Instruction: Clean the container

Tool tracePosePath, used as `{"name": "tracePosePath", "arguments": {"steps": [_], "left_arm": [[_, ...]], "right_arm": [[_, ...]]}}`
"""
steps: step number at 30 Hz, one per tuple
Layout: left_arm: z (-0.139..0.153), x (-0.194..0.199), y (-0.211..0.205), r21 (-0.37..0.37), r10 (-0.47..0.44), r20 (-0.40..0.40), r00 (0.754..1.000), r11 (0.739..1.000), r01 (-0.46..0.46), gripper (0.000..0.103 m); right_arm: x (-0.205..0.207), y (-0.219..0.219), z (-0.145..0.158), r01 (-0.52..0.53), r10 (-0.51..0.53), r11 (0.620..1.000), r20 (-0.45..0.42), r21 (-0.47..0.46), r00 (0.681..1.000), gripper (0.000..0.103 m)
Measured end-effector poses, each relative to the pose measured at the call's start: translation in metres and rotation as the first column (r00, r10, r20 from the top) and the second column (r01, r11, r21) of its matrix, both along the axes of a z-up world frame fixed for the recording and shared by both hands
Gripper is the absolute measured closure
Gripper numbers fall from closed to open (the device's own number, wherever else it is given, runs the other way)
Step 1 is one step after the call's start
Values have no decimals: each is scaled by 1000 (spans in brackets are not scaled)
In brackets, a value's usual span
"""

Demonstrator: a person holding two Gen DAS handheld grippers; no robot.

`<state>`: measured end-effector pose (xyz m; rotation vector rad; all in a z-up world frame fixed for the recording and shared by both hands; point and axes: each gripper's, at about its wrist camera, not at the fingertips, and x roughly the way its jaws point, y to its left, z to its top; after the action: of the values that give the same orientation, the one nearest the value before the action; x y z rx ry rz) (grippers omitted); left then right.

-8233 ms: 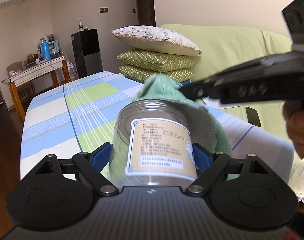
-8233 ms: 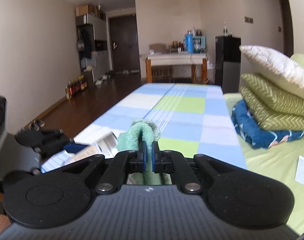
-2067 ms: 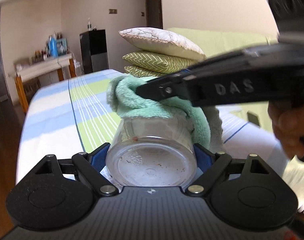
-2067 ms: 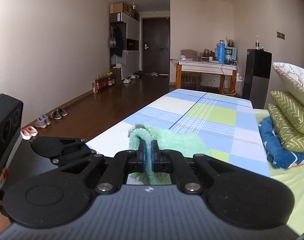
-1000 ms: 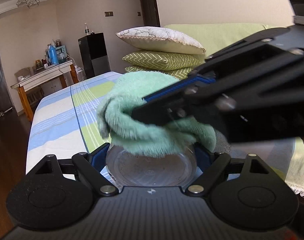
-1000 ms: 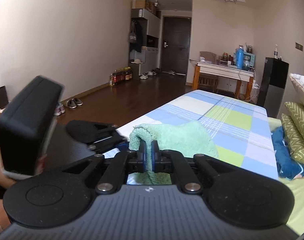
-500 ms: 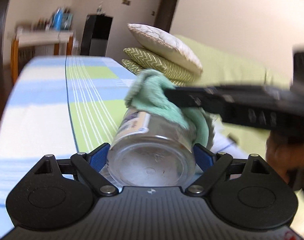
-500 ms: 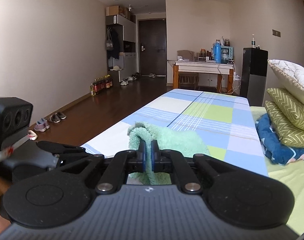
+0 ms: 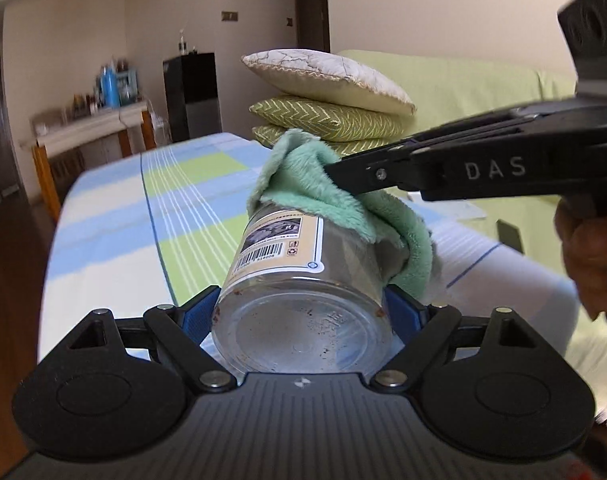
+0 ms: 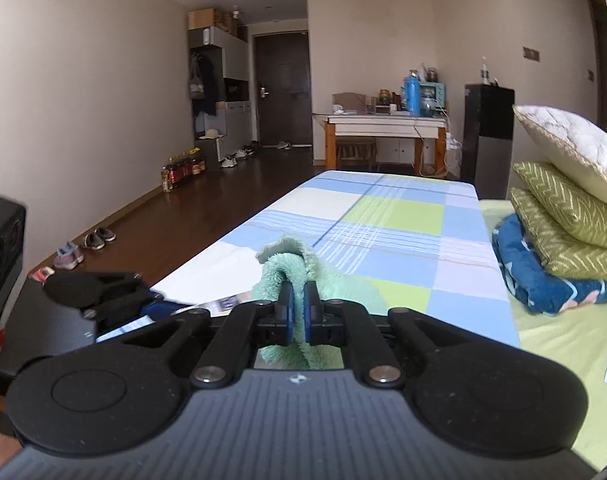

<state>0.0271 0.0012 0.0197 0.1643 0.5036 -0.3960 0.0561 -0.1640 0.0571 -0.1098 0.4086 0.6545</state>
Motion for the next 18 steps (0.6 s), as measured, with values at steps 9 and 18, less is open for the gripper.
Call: {"name": "tracePosePath", "arguments": {"steps": [9, 18], "left_arm": [[0, 7, -15, 55, -7, 36, 999, 998, 5, 17], [-1, 8, -15, 39, -3, 34, 999, 999, 2, 16]], "right_arm": [[-29, 21, 4, -158, 161, 985, 36, -66, 986, 100], [-3, 13, 1, -34, 35, 999, 38, -36, 999, 100]]}}
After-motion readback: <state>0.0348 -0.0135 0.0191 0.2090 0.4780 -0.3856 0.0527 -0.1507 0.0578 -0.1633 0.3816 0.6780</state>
